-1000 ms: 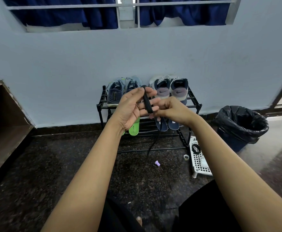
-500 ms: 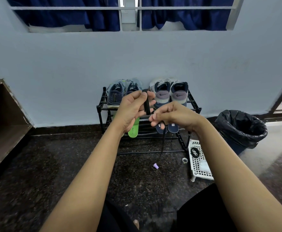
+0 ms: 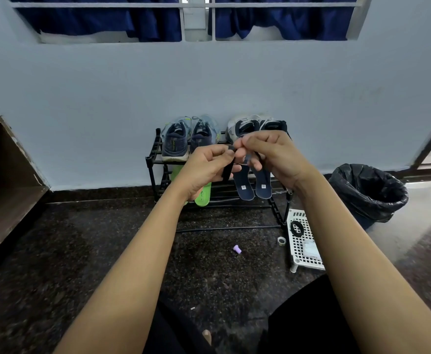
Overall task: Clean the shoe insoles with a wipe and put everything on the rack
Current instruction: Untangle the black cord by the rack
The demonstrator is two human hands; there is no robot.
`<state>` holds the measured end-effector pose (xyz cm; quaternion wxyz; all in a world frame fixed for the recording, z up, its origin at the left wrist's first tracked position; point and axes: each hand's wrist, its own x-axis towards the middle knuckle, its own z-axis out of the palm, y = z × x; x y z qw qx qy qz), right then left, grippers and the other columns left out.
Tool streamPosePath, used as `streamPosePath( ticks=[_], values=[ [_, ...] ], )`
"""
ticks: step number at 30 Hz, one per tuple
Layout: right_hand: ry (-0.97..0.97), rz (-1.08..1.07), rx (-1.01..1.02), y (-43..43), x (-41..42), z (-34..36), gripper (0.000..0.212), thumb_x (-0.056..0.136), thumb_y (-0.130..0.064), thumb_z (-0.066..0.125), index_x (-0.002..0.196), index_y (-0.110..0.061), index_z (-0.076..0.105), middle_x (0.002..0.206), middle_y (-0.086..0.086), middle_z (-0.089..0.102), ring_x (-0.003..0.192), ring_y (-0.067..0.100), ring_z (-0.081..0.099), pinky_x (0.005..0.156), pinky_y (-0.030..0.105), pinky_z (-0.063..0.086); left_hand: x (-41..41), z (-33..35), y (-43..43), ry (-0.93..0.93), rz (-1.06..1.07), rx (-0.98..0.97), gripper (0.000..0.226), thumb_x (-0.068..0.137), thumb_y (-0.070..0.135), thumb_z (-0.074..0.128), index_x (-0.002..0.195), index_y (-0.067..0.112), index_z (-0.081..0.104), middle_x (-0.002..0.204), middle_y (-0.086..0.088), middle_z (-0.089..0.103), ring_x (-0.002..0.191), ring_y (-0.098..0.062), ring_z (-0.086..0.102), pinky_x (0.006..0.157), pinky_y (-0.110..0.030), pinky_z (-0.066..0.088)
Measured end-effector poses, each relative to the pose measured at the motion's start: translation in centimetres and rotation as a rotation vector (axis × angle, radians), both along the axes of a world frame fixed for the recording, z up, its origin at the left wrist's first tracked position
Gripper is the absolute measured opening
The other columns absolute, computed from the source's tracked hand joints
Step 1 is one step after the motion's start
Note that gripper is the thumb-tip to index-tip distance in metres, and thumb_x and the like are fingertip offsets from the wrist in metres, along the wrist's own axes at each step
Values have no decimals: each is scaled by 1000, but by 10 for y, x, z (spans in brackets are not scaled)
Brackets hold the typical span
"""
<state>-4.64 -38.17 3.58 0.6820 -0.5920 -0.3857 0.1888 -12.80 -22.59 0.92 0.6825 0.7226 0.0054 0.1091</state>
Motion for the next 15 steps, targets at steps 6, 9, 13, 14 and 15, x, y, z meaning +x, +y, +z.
streamPosePath(
  ticks=[6, 9, 13, 14, 15],
  values=[
    [9, -90, 90, 2, 6, 0, 15, 93, -12, 54, 97, -4, 67, 94, 10, 72, 43, 7, 43, 52, 17, 45, -1, -2, -3, 39, -46, 34, 12, 96, 16, 59, 99, 11, 69, 104, -10, 74, 99, -26, 71, 95, -52, 53],
    [-36, -124, 82, 1, 11, 0, 16, 91, -11, 59, 102, -3, 66, 101, 13, 71, 56, 20, 45, 50, 16, 42, -1, -2, -3, 52, -96, 28, 14, 98, 17, 56, 95, 8, 67, 98, -9, 74, 97, -28, 71, 93, -50, 54],
    [-98, -162, -13, -5, 16, -3, 16, 87, -6, 64, 103, -4, 67, 100, 10, 72, 55, 17, 49, 50, 16, 44, -3, 1, -2, 56, -165, -53, 17, 100, 15, 51, 92, 8, 64, 93, -9, 73, 96, -31, 71, 87, -47, 57],
    [-118, -158, -43, -6, 18, -5, 17, 86, -5, 64, 103, -3, 67, 100, 11, 72, 60, 23, 50, 51, 16, 44, -3, 2, -1, 54, -171, -77, 17, 100, 14, 50, 92, 8, 64, 92, -10, 72, 95, -31, 71, 86, -47, 58],
    [-137, -150, -69, -7, 20, -7, 18, 85, -4, 65, 104, -4, 67, 100, 12, 72, 64, 25, 51, 51, 17, 45, -4, 2, -1, 49, -172, -98, 17, 100, 14, 50, 93, 7, 63, 92, -10, 72, 93, -30, 72, 86, -47, 58]
  ],
)
